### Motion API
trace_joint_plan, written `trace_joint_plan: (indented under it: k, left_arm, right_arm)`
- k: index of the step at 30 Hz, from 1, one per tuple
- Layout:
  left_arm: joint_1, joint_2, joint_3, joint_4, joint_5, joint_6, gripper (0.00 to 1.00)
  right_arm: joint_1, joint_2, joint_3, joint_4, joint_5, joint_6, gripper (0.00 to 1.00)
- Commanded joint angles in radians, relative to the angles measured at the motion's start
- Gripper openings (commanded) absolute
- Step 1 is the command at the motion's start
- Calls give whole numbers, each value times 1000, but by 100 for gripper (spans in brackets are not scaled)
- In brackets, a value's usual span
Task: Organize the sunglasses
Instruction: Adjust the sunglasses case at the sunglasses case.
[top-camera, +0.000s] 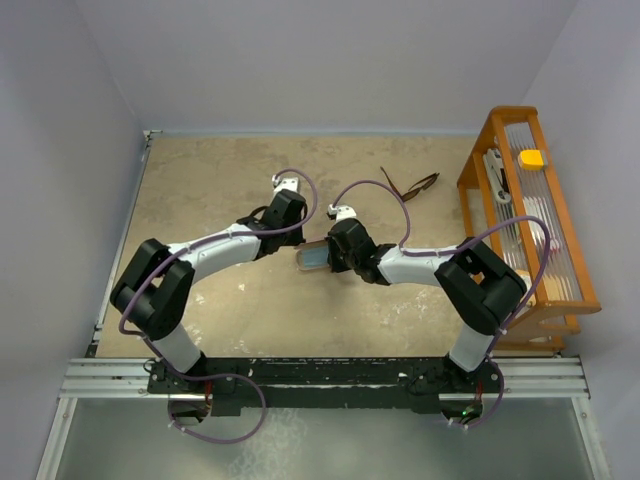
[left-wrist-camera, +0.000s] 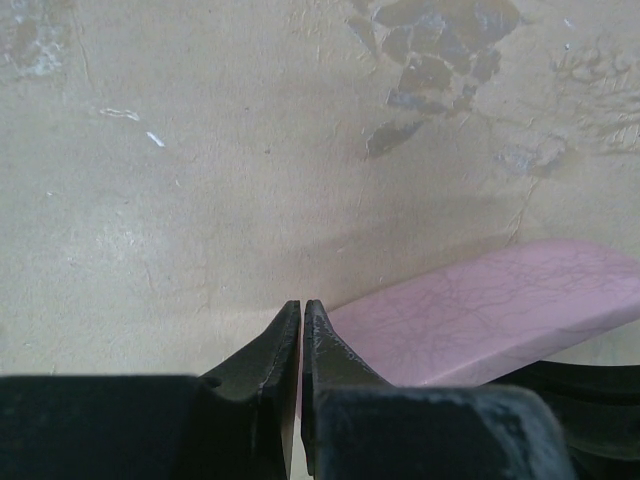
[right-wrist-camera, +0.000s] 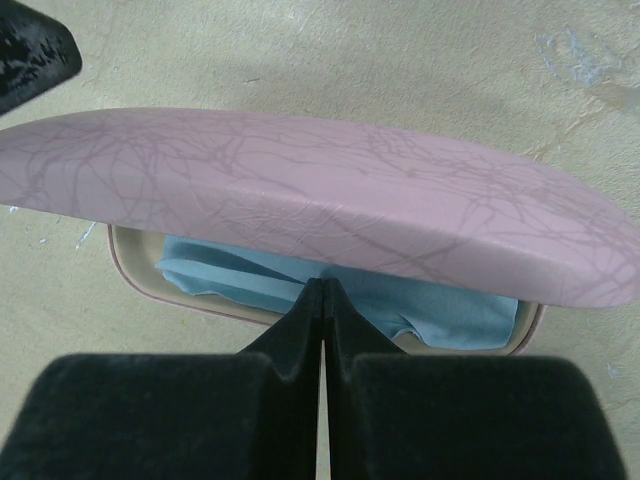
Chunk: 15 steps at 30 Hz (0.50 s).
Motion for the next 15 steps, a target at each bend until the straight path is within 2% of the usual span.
trace_joint_plan:
  k: [1,15]
  left_arm:
    - [-2,-13,-15,77,27,21,0]
    - [-31,-60,-75,99,65,3,0]
  right_arm:
    - [7,-13,-18,-2,-9,4,0]
    - [7,-40,-15,-10,1,-10,0]
